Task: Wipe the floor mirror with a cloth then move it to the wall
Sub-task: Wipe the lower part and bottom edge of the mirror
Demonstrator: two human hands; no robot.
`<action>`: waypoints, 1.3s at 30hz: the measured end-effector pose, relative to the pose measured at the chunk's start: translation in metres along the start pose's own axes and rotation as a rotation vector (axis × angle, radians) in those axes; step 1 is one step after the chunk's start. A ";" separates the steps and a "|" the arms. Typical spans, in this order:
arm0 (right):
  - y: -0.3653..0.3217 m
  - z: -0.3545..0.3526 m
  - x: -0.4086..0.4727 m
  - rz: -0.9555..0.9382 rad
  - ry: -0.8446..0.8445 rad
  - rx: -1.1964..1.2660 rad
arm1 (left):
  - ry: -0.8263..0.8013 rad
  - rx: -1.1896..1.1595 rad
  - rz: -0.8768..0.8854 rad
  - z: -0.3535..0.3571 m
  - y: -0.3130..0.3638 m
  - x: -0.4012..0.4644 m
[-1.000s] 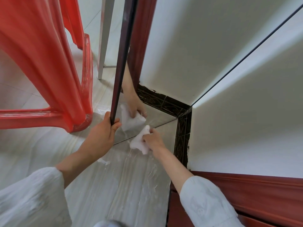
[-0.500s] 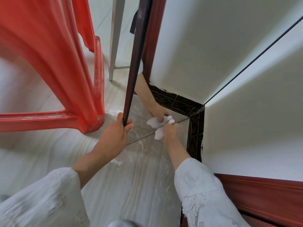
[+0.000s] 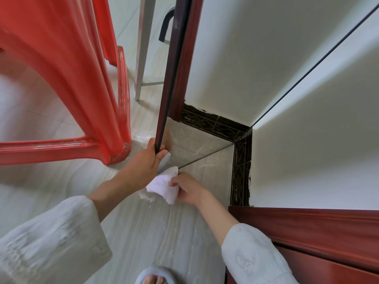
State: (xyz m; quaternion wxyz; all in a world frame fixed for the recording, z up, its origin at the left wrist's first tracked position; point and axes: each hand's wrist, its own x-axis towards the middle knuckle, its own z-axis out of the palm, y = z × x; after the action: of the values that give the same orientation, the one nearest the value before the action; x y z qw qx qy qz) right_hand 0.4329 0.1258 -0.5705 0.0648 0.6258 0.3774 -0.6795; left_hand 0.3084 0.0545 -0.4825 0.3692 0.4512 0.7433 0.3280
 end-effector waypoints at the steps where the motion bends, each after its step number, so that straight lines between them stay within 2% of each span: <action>1: 0.000 -0.006 -0.004 -0.010 -0.022 -0.027 | -0.015 -0.001 0.003 -0.001 -0.001 0.000; 3: -0.003 -0.018 -0.012 -0.042 0.063 -0.101 | -0.015 -0.011 0.020 -0.003 -0.003 -0.005; 6: -0.019 -0.038 -0.021 -0.154 0.393 -0.193 | 0.033 -0.075 0.059 -0.008 -0.004 -0.014; 8: -0.033 -0.046 -0.027 -0.300 0.569 -0.134 | 0.071 -0.118 0.062 -0.014 -0.002 -0.018; 10: -0.043 -0.040 -0.033 -0.439 0.638 -0.103 | 0.101 -0.114 0.101 -0.016 -0.001 -0.020; 12: -0.045 -0.022 -0.032 -0.498 0.687 -0.144 | 0.114 -0.103 0.137 -0.016 0.000 -0.020; 15: -0.027 0.016 -0.029 -0.545 0.672 -0.249 | 0.135 -0.090 0.130 -0.014 -0.002 -0.017; 18: -0.007 0.039 -0.037 -0.550 0.461 -0.343 | 0.145 -0.072 0.134 -0.016 -0.003 -0.014; 20: -0.002 0.039 -0.047 -0.497 0.303 -0.401 | 0.135 -0.090 0.132 -0.017 -0.003 -0.014; 22: -0.003 0.029 -0.055 -0.408 0.230 -0.422 | 0.113 -0.104 0.128 -0.019 -0.004 -0.015; 25: -0.009 0.007 -0.060 -0.371 0.310 -0.415 | 0.120 -0.103 0.151 -0.022 -0.011 -0.014; 29: -0.025 -0.023 -0.065 -0.471 0.638 -0.155 | 0.135 -0.155 0.175 -0.025 -0.011 -0.015; 31: -0.038 -0.029 -0.066 -0.537 0.717 -0.067 | 0.129 -0.165 0.185 -0.026 -0.008 -0.017; 36: -0.043 0.016 -0.075 -0.788 0.763 -0.210 | 0.145 -0.140 0.196 -0.025 -0.003 -0.017; 39: -0.019 0.046 -0.073 -0.887 0.688 -0.267 | 0.153 -0.092 0.233 -0.025 -0.002 -0.015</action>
State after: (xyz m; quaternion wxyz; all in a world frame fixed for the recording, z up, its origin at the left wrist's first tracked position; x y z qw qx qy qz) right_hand 0.4008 0.0838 -0.4996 -0.2745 0.5793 0.6854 -0.3454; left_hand 0.2913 0.0358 -0.4680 0.2910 0.4908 0.6960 0.4359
